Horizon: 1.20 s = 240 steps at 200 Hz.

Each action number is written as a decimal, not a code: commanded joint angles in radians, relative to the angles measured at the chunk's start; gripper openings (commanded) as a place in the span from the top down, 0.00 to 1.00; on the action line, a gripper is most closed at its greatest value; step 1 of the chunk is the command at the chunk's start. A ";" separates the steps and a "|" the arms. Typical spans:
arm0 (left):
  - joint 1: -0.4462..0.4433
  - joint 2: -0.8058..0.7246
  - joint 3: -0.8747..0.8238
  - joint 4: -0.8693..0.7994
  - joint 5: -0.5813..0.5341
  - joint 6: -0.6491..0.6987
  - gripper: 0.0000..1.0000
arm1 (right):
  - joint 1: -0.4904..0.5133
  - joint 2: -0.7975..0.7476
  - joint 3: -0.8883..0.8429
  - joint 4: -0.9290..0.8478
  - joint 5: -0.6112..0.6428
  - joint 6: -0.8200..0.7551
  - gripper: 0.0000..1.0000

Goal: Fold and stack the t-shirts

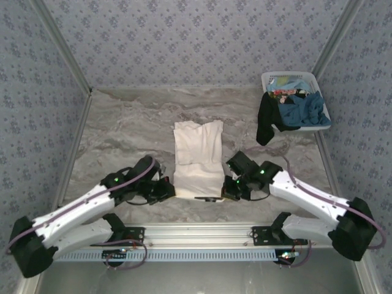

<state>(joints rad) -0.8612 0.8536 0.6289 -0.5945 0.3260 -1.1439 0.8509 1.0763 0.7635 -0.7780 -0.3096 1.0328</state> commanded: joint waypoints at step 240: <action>0.492 0.990 0.808 0.084 0.031 0.199 0.67 | -0.531 1.050 1.090 -0.112 -0.129 -0.276 0.73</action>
<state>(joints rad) -0.4030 1.7390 1.3422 -0.5636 0.3157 -1.0195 0.3431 1.9938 1.6947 -0.8883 -0.4335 0.8524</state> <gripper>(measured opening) 0.130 0.158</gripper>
